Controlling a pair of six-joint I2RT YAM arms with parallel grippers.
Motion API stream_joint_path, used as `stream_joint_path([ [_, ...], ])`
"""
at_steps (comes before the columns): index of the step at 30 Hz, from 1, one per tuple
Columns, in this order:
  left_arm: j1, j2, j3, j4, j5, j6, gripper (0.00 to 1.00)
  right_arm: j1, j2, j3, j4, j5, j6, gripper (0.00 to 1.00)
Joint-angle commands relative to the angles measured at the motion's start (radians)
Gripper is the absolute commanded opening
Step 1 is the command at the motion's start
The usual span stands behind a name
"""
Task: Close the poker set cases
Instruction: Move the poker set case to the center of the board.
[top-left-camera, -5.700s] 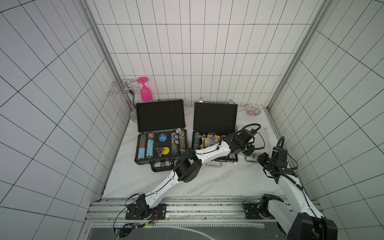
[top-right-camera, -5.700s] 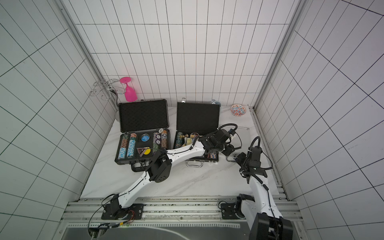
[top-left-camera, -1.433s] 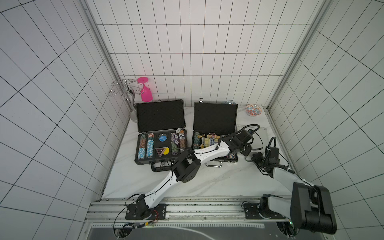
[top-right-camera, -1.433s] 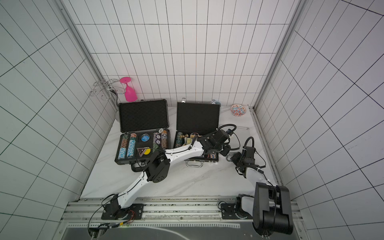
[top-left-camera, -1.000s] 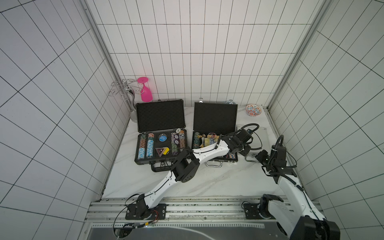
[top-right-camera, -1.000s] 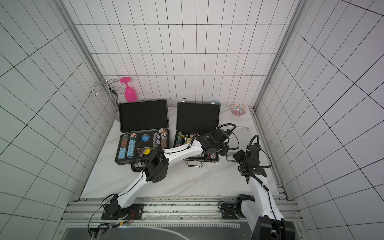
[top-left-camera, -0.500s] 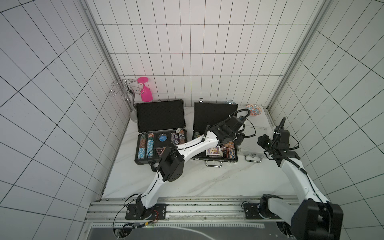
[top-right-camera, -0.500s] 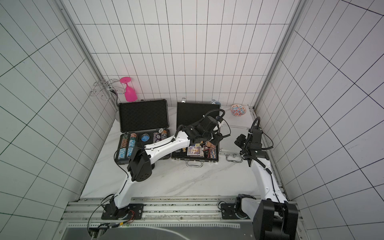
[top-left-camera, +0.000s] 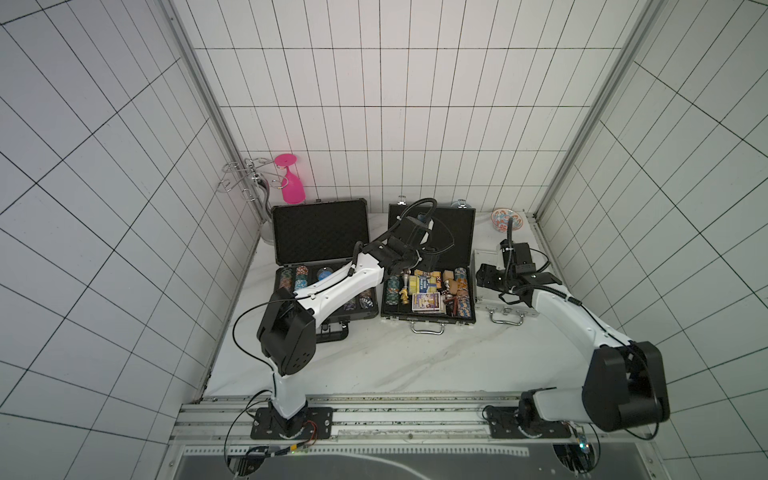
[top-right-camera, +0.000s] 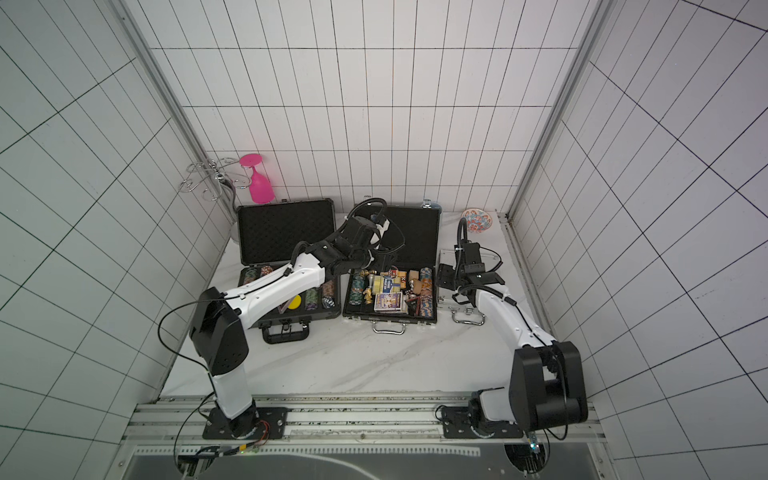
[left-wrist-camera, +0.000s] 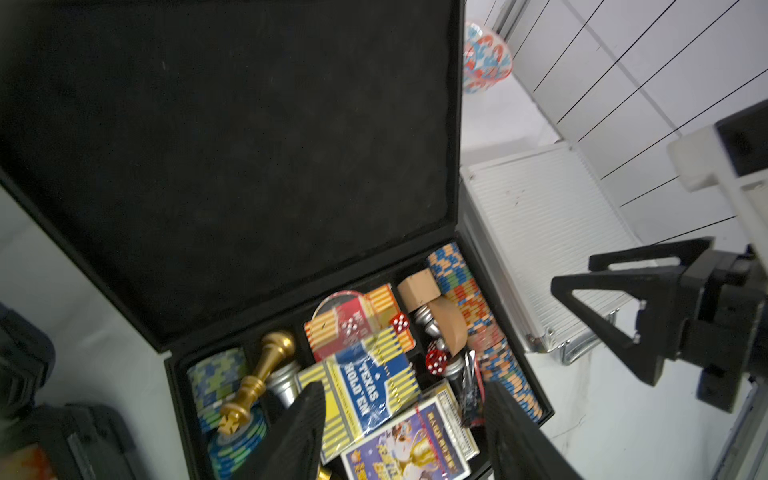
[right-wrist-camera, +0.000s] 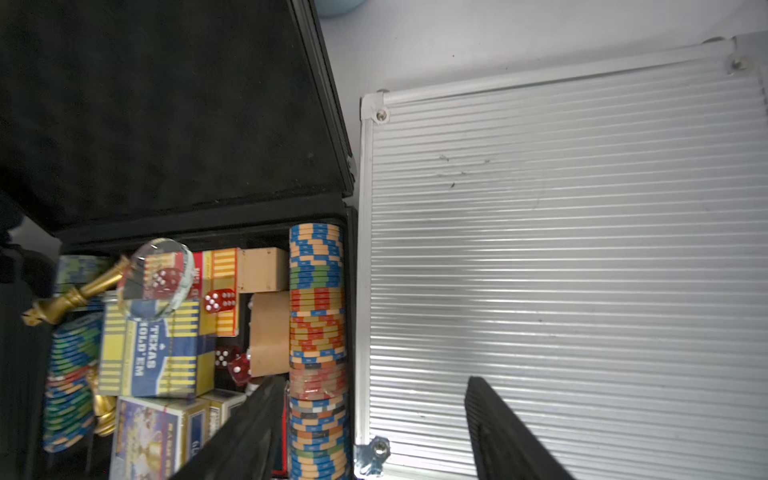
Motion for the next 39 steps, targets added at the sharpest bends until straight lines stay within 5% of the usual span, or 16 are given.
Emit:
stream_joint_path([
  [1,0.006,-0.047,-0.061,0.032,0.004,-0.027,0.62,0.052,0.058,0.114,-0.092,0.152,-0.071,0.70],
  [18,0.084,-0.270,-0.287,0.072,-0.061,-0.051,0.62,0.125,0.232,0.149,-0.097,0.384,-0.066,0.55],
  [29,0.103,-0.297,-0.291,0.070,-0.082,-0.052,0.62,0.108,0.252,0.077,-0.038,0.359,-0.032,0.38],
  [39,0.106,-0.297,-0.291,0.077,-0.091,-0.055,0.62,0.055,0.256,0.050,-0.002,0.328,-0.047,0.33],
])
